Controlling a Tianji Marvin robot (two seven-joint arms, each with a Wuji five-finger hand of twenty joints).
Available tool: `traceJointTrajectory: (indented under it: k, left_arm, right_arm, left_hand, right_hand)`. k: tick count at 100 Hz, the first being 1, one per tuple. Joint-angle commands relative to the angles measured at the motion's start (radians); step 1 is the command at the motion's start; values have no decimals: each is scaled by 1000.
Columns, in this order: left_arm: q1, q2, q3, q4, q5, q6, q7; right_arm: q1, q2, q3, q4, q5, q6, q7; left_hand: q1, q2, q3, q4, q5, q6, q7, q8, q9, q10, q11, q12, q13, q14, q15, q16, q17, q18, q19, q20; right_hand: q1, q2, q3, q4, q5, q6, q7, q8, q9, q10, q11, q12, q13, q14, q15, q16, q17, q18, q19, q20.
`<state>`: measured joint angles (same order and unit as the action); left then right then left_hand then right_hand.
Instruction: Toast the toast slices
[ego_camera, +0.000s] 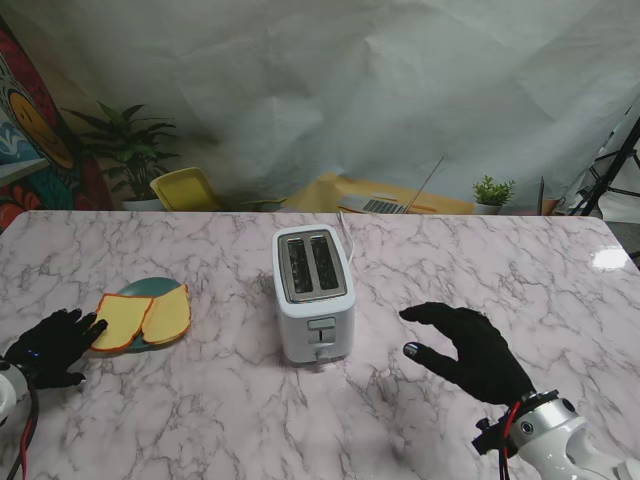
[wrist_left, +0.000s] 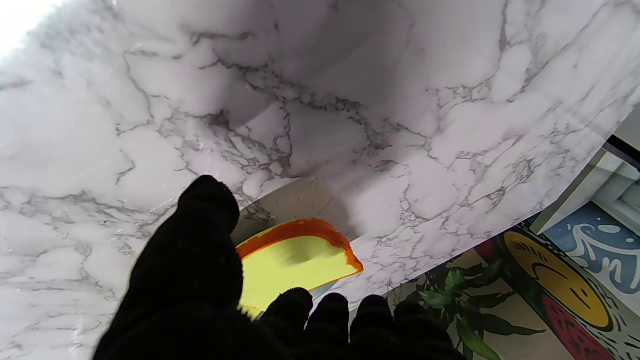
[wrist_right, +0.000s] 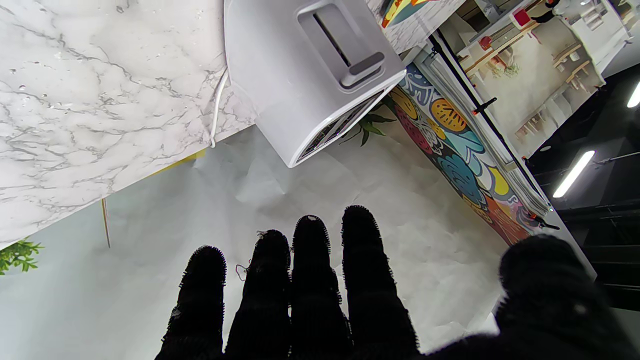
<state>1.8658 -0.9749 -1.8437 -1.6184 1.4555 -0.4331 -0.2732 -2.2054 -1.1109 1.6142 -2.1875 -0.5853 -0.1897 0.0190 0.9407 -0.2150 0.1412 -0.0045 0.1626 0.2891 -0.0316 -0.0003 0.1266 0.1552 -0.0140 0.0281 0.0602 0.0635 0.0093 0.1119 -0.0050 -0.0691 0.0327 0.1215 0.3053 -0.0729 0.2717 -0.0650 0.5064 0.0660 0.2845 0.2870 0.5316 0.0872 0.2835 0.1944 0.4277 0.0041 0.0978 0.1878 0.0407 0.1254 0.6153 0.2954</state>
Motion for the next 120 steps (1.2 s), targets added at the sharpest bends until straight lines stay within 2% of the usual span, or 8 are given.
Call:
traceJointTrajectory:
  k: [1, 36, 46, 64, 75, 83, 101, 120]
  left_arm:
    - [-18, 6, 11, 19, 10, -13, -16]
    - [-89, 22, 84, 105, 75, 8, 31]
    - [-110, 27, 102, 125, 85, 7, 43]
    - [-140, 32, 130, 154, 97, 7, 66]
    - [-160, 35, 149, 183, 94, 18, 80]
    - [-180, 38, 166, 216, 89, 23, 101]
    - [-217, 44, 202, 281, 68, 35, 138]
    - [-236, 46, 221, 322, 45, 43, 185]
  right_arm:
    - [-1, 0, -3, 3, 1, 4, 4]
    - [13, 3, -16, 10, 12, 5, 18]
    - [14, 4, -17, 11, 12, 5, 19]
    - [15, 4, -20, 11, 12, 7, 20]
    - [18, 5, -22, 13, 13, 7, 24]
    - [20, 5, -24, 14, 15, 7, 25]
    - [22, 6, -26, 15, 16, 9, 27]
    - [23, 5, -27, 16, 12, 9, 24]
  left_hand:
    - [27, -8, -11, -5, -26, 34, -20, -14, -51, 26, -25, -16, -42, 30, -29, -11, -9, -17, -48, -30]
    - [71, -3, -9, -2, -23, 23, -8, -2, -51, 18, -25, -16, -39, 31, -22, -10, -7, -15, -45, -45]
    - [113, -5, -5, -1, -23, 12, 7, 30, -50, 10, -25, -16, -34, 26, -11, 33, -6, -19, -32, -27]
    - [194, -34, 70, -6, -29, -18, 34, 257, -36, -13, -4, 92, -18, 12, 55, 217, -11, -24, 54, 120]
    - [214, -41, 99, -9, -30, -30, 42, 320, -27, -25, 9, 141, -4, 2, 90, 254, -4, -29, 101, 145]
    - [230, -44, 121, -13, -37, -51, 70, 405, -23, -45, 35, 234, 11, -11, 142, 283, -1, -39, 175, 167]
    - [261, -51, 141, -19, -5, -107, 158, 481, -2, -95, 84, 363, 39, -51, 205, 263, 13, -79, 275, 148]
    - [350, 78, 76, -18, -4, -151, 367, 477, 52, -129, 199, 349, 67, -72, 322, 262, 11, -102, 444, 144]
  right_hand:
    - [36, 47, -23, 19, 18, 15, 5, -20, 13, 4, 8, 6, 8, -4, -4, -18, -3, -4, 6, -11]
    - [37, 50, -27, 19, 20, 15, 6, -20, 14, 3, 10, 6, 9, -7, -2, -18, -3, -4, 8, -13]
    - [38, 51, -28, 19, 19, 15, 7, -20, 13, 2, 10, 6, 9, -6, -3, -18, -4, -4, 8, -13]
    - [39, 52, -30, 19, 20, 15, 7, -20, 14, 2, 11, 7, 9, -6, -2, -18, -4, -4, 9, -14]
    - [39, 53, -31, 19, 19, 15, 7, -21, 13, 1, 11, 7, 9, -8, -2, -18, -4, -3, 9, -15]
    - [39, 54, -33, 19, 19, 15, 7, -21, 15, 1, 12, 7, 9, -8, -2, -18, -4, -1, 10, -15]
    - [40, 55, -35, 19, 22, 14, 8, -20, 16, 2, 12, 7, 11, -8, -1, -18, -2, -1, 11, -15]
    - [41, 59, -37, 19, 22, 13, 8, -21, 17, 2, 12, 7, 13, -9, -1, -18, -2, 0, 12, -15]
